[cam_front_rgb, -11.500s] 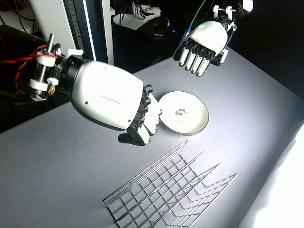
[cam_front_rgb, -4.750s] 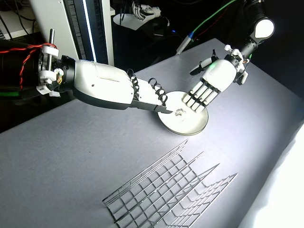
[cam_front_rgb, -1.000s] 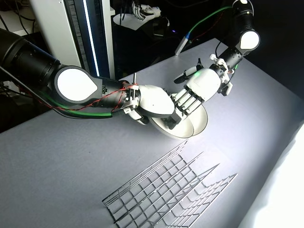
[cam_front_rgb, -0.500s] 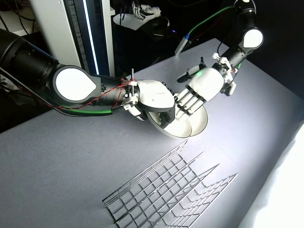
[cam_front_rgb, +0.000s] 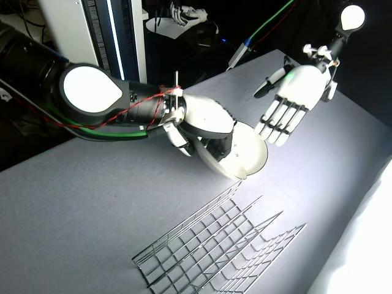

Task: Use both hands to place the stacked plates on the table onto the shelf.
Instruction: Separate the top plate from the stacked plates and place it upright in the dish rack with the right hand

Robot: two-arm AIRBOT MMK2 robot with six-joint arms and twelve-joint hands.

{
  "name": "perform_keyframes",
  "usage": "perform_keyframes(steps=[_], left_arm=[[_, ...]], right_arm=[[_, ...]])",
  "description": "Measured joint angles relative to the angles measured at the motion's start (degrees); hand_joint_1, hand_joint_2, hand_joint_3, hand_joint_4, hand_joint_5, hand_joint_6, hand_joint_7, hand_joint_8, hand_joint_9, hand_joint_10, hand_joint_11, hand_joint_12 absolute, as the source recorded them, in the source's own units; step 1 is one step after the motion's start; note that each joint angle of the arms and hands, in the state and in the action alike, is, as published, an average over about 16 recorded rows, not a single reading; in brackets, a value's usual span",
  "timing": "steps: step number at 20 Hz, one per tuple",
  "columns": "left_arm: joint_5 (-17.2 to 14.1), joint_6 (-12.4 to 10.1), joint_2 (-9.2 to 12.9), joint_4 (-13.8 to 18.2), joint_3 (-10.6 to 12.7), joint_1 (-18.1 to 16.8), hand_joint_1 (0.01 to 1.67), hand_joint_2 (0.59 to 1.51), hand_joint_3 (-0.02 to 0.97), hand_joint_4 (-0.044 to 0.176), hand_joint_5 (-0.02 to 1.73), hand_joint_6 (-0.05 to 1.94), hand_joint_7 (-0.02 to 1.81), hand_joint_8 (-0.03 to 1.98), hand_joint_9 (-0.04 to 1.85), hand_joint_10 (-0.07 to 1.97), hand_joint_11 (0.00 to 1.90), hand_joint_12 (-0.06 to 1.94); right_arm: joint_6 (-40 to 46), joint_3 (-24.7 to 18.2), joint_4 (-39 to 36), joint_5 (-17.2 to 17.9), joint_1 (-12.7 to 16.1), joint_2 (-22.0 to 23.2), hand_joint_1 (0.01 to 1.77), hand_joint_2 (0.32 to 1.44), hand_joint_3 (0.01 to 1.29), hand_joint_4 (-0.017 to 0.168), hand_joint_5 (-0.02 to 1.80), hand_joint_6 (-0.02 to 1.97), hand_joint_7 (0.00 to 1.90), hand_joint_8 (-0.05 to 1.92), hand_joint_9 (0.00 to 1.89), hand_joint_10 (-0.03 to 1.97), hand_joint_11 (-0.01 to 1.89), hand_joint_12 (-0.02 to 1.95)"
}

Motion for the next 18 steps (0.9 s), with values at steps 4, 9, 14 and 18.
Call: perform_keyframes(steps=[4, 9, 14, 18], left_arm=[[0.5, 0.0, 3.5, -0.2, -0.5, -0.5, 0.01, 1.125, 0.008, 0.0, 0.01, 0.01, 0.01, 0.01, 0.01, 0.01, 0.01, 0.0], [0.9, 0.0, 6.4, -0.2, -0.1, -0.6, 0.01, 1.121, 0.008, -0.001, 0.02, 0.01, 0.01, 0.01, 0.01, 0.01, 0.01, 0.0], [0.9, 0.2, 7.7, -0.3, 0.7, -0.4, 0.01, 1.121, 0.008, -0.001, 0.02, 0.01, 0.02, 0.01, 0.02, 0.01, 0.01, 0.0], [0.7, 0.4, 8.1, -0.3, 1.4, -0.1, 0.01, 1.12, 0.008, -0.001, 0.02, 0.01, 0.02, 0.01, 0.02, 0.01, 0.01, 0.0]], right_arm=[[0.4, -0.8, 2.4, -0.6, 2.1, 0.6, 1.33, 0.93, 0.01, 0.005, 0.97, 0.87, 1.11, 0.54, 1.08, 0.75, 0.96, 0.95], [0.8, -1.4, 8.6, -1.0, 3.7, 1.2, 1.35, 0.93, 0.01, 0.005, 0.98, 0.91, 1.15, 0.59, 1.09, 0.8, 0.94, 0.93], [1.1, -1.7, 17.0, -1.3, 4.9, 1.3, 1.36, 0.94, 0.01, 0.001, 0.98, 0.91, 1.16, 0.63, 1.09, 0.84, 0.93, 0.93], [1.4, -1.7, 24.2, -2.1, 6.1, 1.1, 1.37, 0.95, 0.01, -0.002, 0.99, 0.9, 1.17, 0.64, 1.08, 0.87, 0.92, 0.93]])
